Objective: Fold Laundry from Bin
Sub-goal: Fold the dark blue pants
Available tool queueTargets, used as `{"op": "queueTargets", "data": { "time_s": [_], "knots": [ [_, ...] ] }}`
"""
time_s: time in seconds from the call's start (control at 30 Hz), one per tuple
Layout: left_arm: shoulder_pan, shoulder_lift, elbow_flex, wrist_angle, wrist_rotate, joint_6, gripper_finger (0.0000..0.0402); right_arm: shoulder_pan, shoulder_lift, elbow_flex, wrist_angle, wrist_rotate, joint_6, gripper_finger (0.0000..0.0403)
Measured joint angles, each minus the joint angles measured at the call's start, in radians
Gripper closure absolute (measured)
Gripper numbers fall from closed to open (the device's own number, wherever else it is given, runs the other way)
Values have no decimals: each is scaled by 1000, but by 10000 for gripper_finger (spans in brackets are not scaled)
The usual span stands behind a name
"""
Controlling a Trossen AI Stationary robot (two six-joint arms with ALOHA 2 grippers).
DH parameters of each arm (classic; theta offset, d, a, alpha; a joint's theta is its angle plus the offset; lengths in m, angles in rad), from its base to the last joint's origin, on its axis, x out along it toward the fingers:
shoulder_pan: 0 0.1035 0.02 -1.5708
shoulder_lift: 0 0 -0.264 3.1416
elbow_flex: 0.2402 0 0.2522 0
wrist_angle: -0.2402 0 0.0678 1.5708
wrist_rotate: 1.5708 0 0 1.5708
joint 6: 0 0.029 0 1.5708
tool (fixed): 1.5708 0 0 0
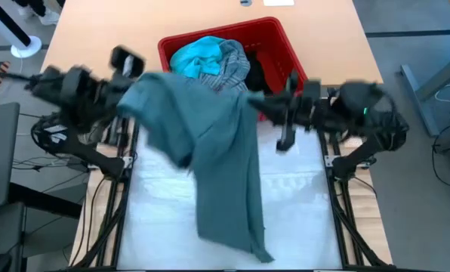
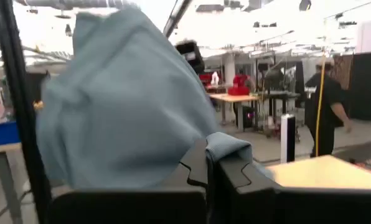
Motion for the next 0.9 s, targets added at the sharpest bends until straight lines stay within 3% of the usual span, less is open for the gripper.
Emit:
{"op": "queueTargets", "data": {
  "time_s": [0.2, 0.4, 0.5, 0.6, 0.7, 0.83, 0.9],
  "knots": [
    [186, 152, 178, 162, 260, -225, 401, -116, -55, 1, 29, -190, -114, 381],
    [234, 323, 474, 199, 355, -358, 401, -215, -87, 28, 52, -330, -166, 381],
    [236, 316, 418, 336, 332, -430, 401, -245, -86, 85, 64, -394, -126, 381],
    [245, 312, 410, 301, 349, -455, 401, -236, -58, 121, 43, -419, -84, 381],
    [238, 313, 409, 300, 339, -459, 401, -214, -31, 140, 43, -366, -67, 381],
    [224, 311, 409, 304, 348, -466, 401, -198, 10, 143, -31, -372, -30, 381],
    [222, 307, 409, 303, 340, -458, 401, -188, 25, 139, -19, -268, -29, 381]
  ]
}}
